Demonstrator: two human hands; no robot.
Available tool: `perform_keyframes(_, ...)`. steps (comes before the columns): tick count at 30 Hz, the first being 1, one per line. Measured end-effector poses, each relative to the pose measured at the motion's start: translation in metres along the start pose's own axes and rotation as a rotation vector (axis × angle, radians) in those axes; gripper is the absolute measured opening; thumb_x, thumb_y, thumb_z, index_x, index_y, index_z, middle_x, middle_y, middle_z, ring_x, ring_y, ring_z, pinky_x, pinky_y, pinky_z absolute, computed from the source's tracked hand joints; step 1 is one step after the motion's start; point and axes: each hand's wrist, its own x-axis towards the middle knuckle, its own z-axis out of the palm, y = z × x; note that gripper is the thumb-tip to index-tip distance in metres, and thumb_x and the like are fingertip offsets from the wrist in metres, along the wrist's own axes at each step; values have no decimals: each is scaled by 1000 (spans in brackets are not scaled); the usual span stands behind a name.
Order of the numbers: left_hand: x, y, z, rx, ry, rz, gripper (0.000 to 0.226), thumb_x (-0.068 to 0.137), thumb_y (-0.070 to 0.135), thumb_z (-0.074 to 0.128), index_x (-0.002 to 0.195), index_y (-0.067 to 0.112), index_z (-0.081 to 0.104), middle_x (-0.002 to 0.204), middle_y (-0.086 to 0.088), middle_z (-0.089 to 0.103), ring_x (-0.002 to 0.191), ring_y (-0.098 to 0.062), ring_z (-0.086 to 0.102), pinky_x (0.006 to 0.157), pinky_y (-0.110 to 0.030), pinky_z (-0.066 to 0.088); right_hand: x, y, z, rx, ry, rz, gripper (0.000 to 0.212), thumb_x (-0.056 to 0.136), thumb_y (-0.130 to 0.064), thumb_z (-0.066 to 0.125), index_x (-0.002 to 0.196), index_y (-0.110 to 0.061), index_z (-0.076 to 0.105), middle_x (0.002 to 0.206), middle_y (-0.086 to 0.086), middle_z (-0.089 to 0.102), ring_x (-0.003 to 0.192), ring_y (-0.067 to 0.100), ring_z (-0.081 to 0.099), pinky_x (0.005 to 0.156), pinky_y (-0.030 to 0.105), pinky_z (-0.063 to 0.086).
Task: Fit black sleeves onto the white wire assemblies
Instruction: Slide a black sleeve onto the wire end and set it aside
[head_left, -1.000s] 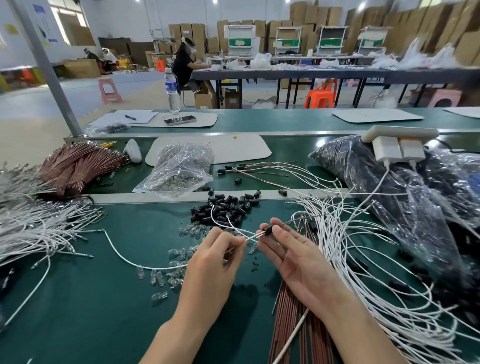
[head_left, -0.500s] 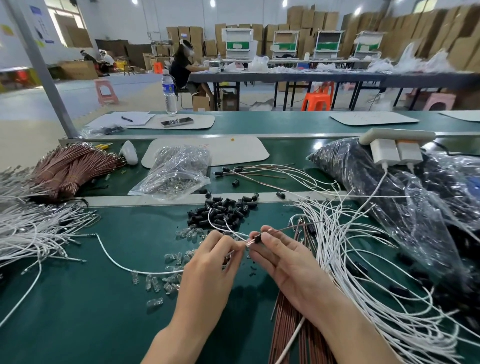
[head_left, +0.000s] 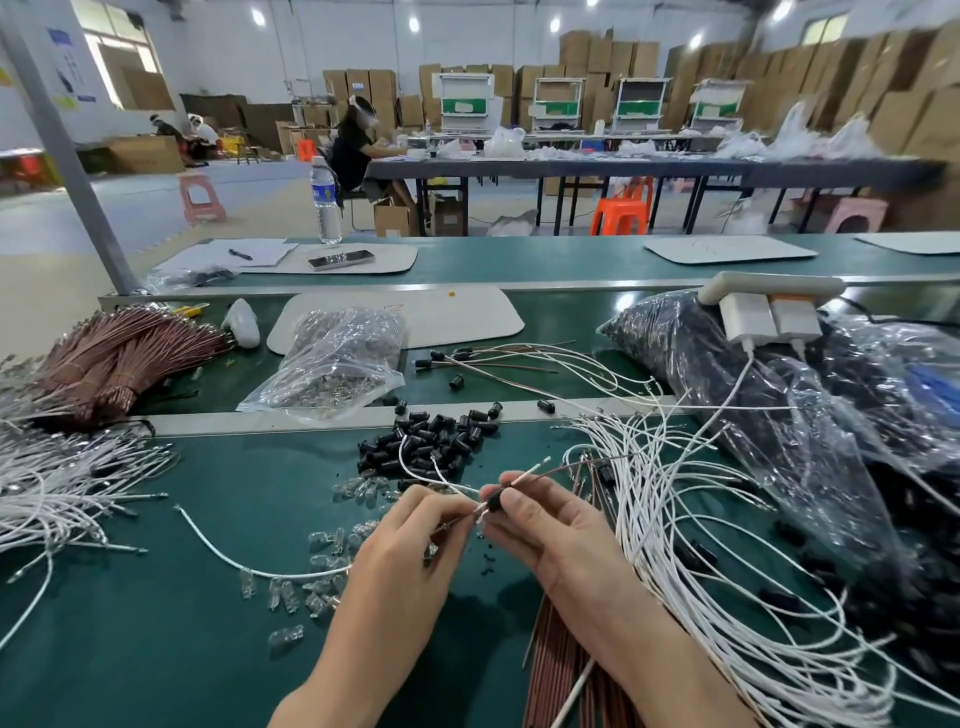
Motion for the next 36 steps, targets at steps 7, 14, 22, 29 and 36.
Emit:
perform_keyframes(7,1,-4,-9,142,36,-27,15,91,45,56,94,33,65,89,25,61,80,-4,61,70,-35,54,5,-7,-8,141,62,-61,27,80,-8,69,106,-3,71,109,20,74,92,26,75,77,29,61)
perform_keyframes(14,1,-1,-8,227,-22,-55,12,92,40,62,102,35,65,84,29,59,79,-1,57,70,-20,45,6,-5,-6,93,46,-88,26,81,-8,66,106,-5,73,111,19,74,99,26,73,82,27,60)
perform_keyframes(22,2,4,-6,227,20,23,15,93,42,55,99,33,65,89,26,64,81,1,51,73,-19,42,5,6,2,-13,0,-75,21,80,-14,69,99,-12,77,108,18,74,95,24,73,79,25,59)
perform_keyframes(29,2,-7,-19,213,49,-52,18,92,45,55,94,32,66,86,29,64,97,15,49,80,-19,39,5,-14,-17,167,104,-122,30,81,-7,65,111,-2,69,108,18,74,94,24,73,79,27,61)
perform_keyframes(36,1,-1,-12,183,69,-18,13,91,42,61,99,33,66,85,31,61,98,14,47,78,-21,41,3,1,-2,-18,18,-104,21,81,-15,69,101,-12,77,108,17,75,95,24,73,79,25,59)
